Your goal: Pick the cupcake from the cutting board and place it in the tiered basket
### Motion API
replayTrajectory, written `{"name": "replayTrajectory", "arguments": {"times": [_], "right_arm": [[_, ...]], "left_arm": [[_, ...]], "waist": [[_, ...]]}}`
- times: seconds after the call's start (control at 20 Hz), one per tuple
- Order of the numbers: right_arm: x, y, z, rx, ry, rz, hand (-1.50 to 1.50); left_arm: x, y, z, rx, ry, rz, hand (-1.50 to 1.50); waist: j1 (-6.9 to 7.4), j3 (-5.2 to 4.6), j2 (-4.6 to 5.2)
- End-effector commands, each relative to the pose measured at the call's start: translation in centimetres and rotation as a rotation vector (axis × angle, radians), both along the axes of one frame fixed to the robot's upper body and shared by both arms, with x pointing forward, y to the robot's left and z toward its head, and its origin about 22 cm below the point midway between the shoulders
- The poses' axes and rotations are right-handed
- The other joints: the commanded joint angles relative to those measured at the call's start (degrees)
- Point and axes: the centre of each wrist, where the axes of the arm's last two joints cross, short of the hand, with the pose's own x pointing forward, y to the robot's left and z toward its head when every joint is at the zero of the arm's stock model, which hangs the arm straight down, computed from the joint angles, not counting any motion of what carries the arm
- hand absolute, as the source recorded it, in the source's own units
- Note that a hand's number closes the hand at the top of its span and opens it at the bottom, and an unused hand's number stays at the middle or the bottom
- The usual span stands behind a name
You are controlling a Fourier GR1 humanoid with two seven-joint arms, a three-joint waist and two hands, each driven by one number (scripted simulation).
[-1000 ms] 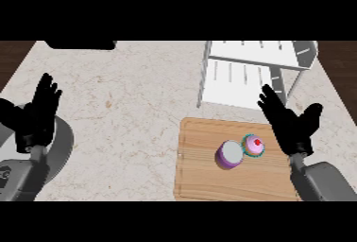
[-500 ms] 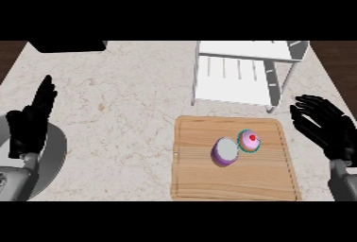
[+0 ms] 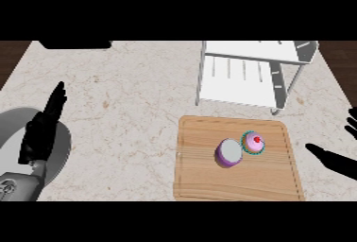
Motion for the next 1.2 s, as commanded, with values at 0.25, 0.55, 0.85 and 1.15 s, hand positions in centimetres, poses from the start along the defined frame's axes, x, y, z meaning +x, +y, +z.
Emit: {"name": "replayTrajectory", "arguments": {"times": [0.25, 0.55, 0.85, 1.15], "right_arm": [[1.2, 0.4, 9.1, -0.296, 0.39, 0.286, -1.5], [4.5, 5.5, 10.7, -0.276, 0.453, 0.258, -1.5], [7.4, 6.4, 9.9, -0.24, 0.629, 0.293, -1.5], [7.3, 8.3, 9.2, -0.285, 0.735, 0.299, -1.5]], "left_arm": [[0.6, -1.0, -0.2, 0.024, 0.0, -0.025, 0.0], [1.1, -0.1, 0.1, 0.007, -0.018, -0.066, 0.0], [0.8, -2.2, 0.0, -0.001, 0.004, -0.042, 0.0], [0.6, 0.4, 0.9, 0.008, 0.001, -0.03, 0.0]], "waist": [[1.88, -0.08, 0.53], [2.45, 0.06, 0.56], [2.08, 0.12, 0.45], [1.52, 0.1, 0.29]]}}
